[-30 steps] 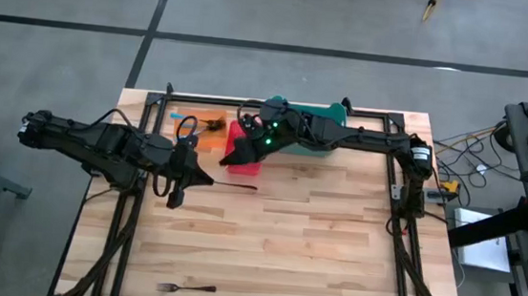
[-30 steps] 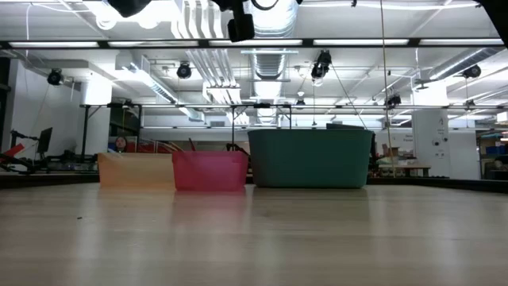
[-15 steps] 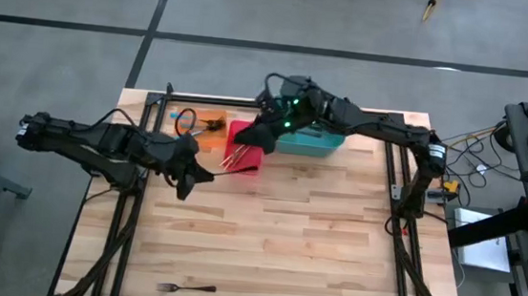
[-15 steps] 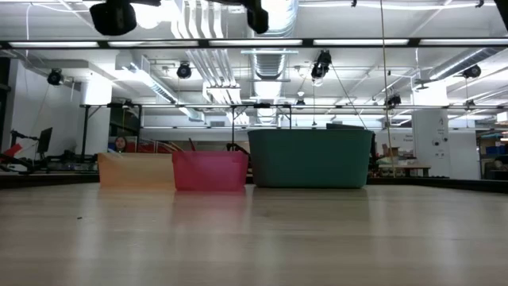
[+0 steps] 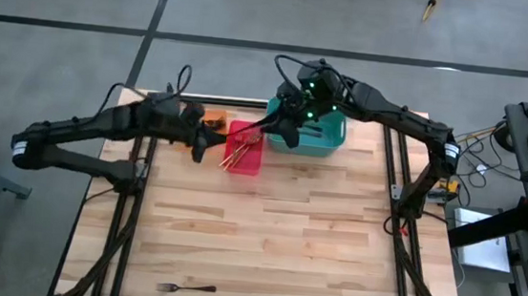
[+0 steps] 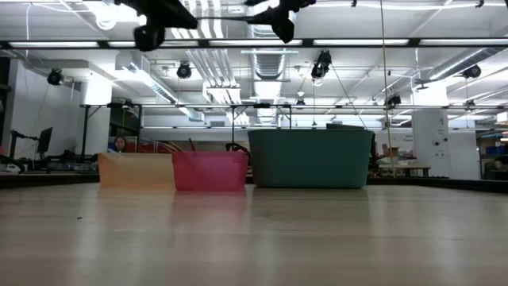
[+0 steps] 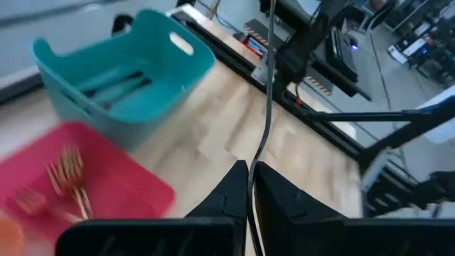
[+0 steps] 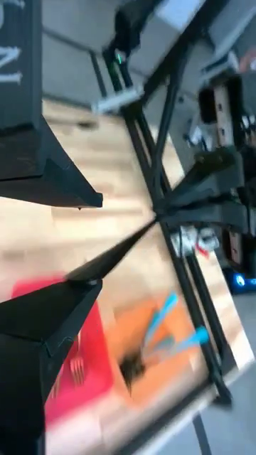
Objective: Sort silverware by color (type)
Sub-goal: Put the black fork into the green bin
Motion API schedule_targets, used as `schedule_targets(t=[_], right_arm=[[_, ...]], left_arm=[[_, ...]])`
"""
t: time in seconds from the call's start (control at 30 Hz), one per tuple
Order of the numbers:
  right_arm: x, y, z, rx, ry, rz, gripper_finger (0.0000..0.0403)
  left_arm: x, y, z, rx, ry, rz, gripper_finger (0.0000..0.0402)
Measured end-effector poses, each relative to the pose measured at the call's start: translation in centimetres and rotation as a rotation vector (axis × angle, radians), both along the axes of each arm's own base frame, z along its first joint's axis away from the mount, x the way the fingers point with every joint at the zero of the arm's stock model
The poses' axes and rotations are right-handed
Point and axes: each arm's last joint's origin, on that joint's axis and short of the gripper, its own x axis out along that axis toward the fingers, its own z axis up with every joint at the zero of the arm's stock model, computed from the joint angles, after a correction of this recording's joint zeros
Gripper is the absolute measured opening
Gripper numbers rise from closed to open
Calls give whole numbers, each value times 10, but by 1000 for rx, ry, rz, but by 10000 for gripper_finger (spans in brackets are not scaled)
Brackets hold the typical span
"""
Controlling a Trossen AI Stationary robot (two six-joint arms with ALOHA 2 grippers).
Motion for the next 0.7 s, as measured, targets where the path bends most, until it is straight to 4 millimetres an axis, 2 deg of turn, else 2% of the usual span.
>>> schedule_targets(t=[0.13,0.23,0.5,0.7], right_arm=[[-3,-18,-4,-110,20,-68,162],[-3,-31,-11,-168,43,-102,158],[-11,-59,-19,-96,26,-37,123],[-13,-68,-21,-33,5,-5,89]], left_arm=[[18,26,-7,53,-14,44,0],[34,38,-11,75,-48,14,0],[64,51,-16,33,-36,20,1],[73,55,-13,52,-28,2,1]])
